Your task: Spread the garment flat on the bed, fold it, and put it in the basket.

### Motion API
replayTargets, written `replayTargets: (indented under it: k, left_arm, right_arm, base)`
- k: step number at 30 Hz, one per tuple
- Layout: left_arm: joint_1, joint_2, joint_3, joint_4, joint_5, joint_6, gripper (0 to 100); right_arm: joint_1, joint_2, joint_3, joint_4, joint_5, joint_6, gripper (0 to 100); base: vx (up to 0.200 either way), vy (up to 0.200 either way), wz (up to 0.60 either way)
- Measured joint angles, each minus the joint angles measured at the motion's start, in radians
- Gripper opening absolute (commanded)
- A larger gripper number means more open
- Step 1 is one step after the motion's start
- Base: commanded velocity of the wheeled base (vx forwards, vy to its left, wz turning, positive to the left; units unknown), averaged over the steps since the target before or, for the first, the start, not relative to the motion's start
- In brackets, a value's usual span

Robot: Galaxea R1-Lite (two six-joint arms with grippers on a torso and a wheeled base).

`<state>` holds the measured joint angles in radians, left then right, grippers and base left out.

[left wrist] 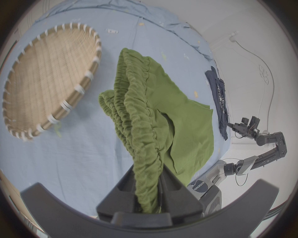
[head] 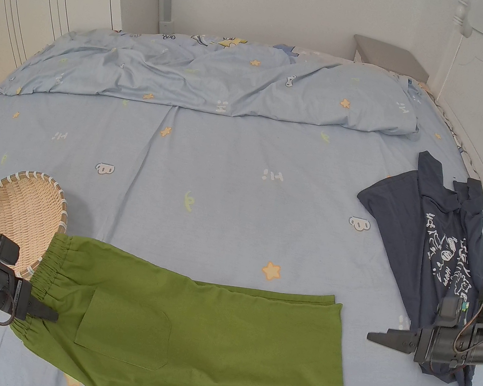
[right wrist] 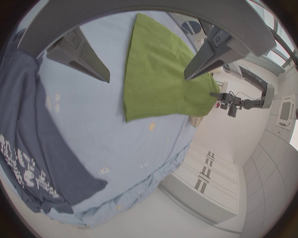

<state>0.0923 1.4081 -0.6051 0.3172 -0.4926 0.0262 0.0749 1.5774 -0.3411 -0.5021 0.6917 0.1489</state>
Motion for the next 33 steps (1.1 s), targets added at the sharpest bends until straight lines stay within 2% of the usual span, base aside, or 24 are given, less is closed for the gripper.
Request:
replayTargets:
  k: [6, 11, 15, 17, 20, 23, 28, 33]
  left_arm:
    - [0.003, -0.089, -0.11, 0.098, 0.026, 0.028, 0]
    - [0.023, -0.127, -0.154, 0.133, 0.042, 0.048, 0]
    - [-0.006, -0.141, -0.176, 0.147, 0.096, 0.051, 0]
    - [-0.031, -0.144, -0.189, 0.16, 0.165, 0.051, 0]
    - [-0.088, -0.148, -0.216, 0.189, 0.32, 0.048, 0]
    - [-0.163, -0.151, -0.252, 0.243, 0.407, 0.046, 0]
    - [-0.272, -0.16, -0.33, 0.345, 0.43, 0.021, 0]
    - [-0.387, -0.163, -0.366, 0.357, 0.431, -0.105, 0]
  right_arm:
    - [-0.001, -0.105, -0.147, 0.157, -0.006, 0.033, 100]
    - [-0.001, -0.15, -0.198, 0.168, -0.008, 0.04, 100]
    - [-0.007, -0.166, -0.208, 0.169, -0.008, 0.04, 100]
    - [-0.009, -0.17, -0.21, 0.169, -0.008, 0.04, 100]
    - [-0.013, -0.174, -0.212, 0.169, -0.007, 0.04, 100]
    - [-0.015, -0.176, -0.212, 0.169, -0.007, 0.04, 100]
    - [-0.02, -0.178, -0.212, 0.169, -0.007, 0.04, 100]
    - [-0.021, -0.179, -0.211, 0.17, -0.008, 0.04, 100]
  base:
    - [0.0, 0.0, 0.0]
    - [0.0, 0.0, 0.0]
    - [0.0, 0.0, 0.0]
    - [0.0, 0.0, 0.0]
    - [0.0, 0.0, 0.0]
    - [0.0, 0.0, 0.0]
    - [0.0, 0.0, 0.0]
    - [0.0, 0.0, 0.0]
